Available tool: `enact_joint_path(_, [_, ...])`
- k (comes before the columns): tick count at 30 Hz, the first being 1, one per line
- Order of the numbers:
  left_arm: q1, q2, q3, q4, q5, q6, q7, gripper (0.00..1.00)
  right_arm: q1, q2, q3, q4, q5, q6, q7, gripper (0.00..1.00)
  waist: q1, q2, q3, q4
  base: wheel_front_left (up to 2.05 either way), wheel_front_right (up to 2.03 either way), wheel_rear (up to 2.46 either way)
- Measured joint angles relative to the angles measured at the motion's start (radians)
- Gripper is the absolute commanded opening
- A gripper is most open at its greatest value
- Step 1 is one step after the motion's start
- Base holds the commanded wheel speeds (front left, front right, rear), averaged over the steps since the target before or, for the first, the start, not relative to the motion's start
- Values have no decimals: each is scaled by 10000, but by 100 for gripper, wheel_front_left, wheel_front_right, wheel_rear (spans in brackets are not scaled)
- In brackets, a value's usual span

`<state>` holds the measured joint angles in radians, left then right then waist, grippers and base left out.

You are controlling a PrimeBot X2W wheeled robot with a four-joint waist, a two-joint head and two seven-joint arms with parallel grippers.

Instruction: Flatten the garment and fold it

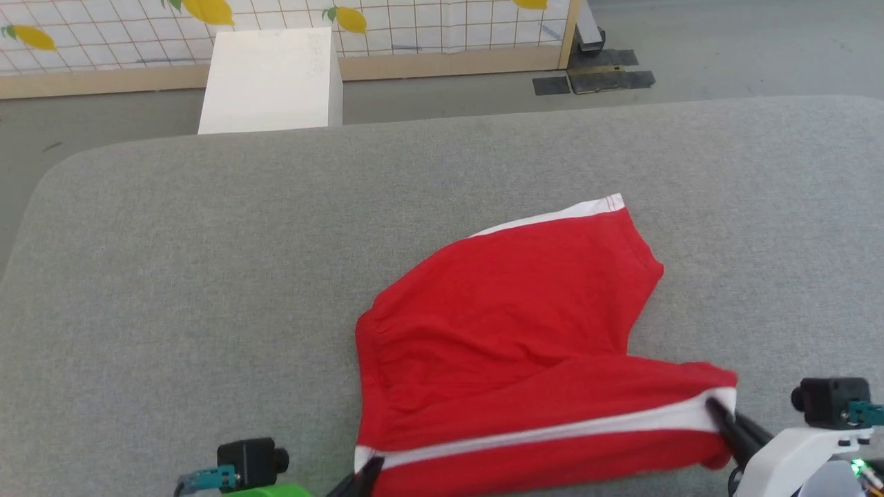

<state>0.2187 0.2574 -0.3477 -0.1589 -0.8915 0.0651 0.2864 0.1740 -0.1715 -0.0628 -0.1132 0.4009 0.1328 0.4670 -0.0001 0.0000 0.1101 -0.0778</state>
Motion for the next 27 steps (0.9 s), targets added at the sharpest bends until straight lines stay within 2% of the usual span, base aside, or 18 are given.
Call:
enact_joint_path(7, [-1388,-679,-115,445,748,-307,-1279,0,-1254,-583,416,86,-416,-2,-677,0,0,0,215,38,0,0,0])
enact_joint_path(13, [-3044,-1233,-119,1563,1315,-477,-2203,0,-3334,-1467,1331,1145,-393,-2,-1273,0,0,0,632,84,0,0,0])
enact_joint_path(18, [-4084,-1528,-92,2602,1693,-435,-2708,0,-4975,-2008,2102,2314,-125,-2,-2013,0,0,0,1066,175,0,0,0])
enact_joint_path(22, [-4702,-1661,-8,3350,1862,-192,-3032,0,-6200,-2349,2792,3281,167,-2,-2711,0,1,0,1458,281,0,0,0])
enact_joint_path(27, [-5019,-1716,-169,3904,1921,-105,-3087,0,-7380,-2646,3726,4564,943,-2,-3064,0,1,0,1941,445,0,0,0])
